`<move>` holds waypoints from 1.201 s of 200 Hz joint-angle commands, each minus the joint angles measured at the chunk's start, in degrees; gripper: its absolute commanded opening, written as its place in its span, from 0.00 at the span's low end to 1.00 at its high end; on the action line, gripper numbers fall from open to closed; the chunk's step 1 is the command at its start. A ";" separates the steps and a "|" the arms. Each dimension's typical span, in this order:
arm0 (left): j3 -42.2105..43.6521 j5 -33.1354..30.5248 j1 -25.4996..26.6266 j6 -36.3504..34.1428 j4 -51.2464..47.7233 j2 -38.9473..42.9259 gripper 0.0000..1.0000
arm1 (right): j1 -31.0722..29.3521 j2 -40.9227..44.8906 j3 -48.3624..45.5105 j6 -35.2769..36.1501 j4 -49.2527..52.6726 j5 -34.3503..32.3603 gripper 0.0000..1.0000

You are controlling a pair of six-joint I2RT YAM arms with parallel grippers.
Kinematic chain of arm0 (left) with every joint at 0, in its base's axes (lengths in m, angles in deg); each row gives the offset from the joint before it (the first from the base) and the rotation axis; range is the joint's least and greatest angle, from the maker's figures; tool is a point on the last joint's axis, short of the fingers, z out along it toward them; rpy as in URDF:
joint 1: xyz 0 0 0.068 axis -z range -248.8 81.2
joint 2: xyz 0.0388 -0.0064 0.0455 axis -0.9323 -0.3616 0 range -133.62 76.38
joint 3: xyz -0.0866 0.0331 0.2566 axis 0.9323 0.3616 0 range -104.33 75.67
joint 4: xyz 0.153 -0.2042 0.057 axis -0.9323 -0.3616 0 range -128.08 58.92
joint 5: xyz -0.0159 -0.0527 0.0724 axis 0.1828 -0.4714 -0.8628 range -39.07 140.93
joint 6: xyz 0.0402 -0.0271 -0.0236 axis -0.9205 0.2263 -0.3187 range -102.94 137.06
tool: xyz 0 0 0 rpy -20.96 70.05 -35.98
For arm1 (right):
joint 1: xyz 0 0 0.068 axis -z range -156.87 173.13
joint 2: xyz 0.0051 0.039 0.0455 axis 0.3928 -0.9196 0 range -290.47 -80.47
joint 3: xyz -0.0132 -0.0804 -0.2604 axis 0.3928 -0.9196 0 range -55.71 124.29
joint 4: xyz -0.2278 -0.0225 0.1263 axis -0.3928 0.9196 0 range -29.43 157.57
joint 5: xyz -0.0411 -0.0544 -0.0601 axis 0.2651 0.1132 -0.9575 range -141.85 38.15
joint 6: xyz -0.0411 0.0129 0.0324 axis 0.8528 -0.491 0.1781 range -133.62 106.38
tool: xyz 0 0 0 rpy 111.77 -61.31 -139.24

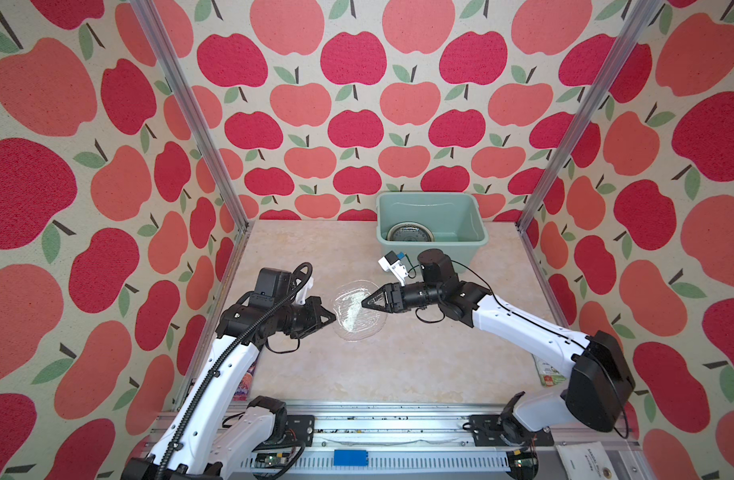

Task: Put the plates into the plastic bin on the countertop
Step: 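Lift the second clear plate upright between both grippers, then carry the plate over the bin with the right gripper while the left gripper draws back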

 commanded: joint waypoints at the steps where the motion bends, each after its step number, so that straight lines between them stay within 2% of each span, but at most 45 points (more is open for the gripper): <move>1: -2.52 -0.89 1.01 0.06 -0.60 -1.13 0.00 | -0.50 2.22 -2.11 -0.69 -2.31 1.79 0.53; 60: -4.05 -1.68 2.46 -0.50 -0.91 -3.85 0.00 | -0.61 2.47 -2.89 -1.52 -3.87 2.74 0.25; 78: -3.99 -1.77 2.75 -0.24 -0.70 -4.09 0.00 | -0.59 2.70 -2.89 -1.34 -3.70 2.32 0.13; 102: -4.07 -2.48 2.95 0.03 -0.52 -3.88 0.01 | -0.59 2.55 -2.42 -0.89 -2.92 1.59 0.05; 116: -4.39 -3.36 2.96 0.41 -0.36 -3.29 0.10 | -0.59 2.68 -2.28 -0.58 -2.32 0.65 0.05; 157: -6.22 -7.93 2.95 0.88 1.24 0.04 0.47 | 0.49 3.47 -0.39 -0.49 0.27 -2.64 0.04; 173: -6.77 -11.30 2.86 1.28 3.34 2.94 0.69 | 1.62 3.64 2.13 0.28 4.09 -4.31 0.04; 196: -6.77 -17.49 2.86 2.30 8.17 9.15 0.90 | 4.44 3.36 8.05 1.27 10.77 -6.19 0.04; 219: -6.09 -20.09 2.68 2.68 13.04 13.47 1.00 | 8.61 2.01 15.73 4.06 18.70 -7.55 0.04; 240: -6.77 -19.90 2.34 2.01 14.18 13.53 0.99 | 13.61 -0.96 24.97 8.13 26.67 -8.39 0.04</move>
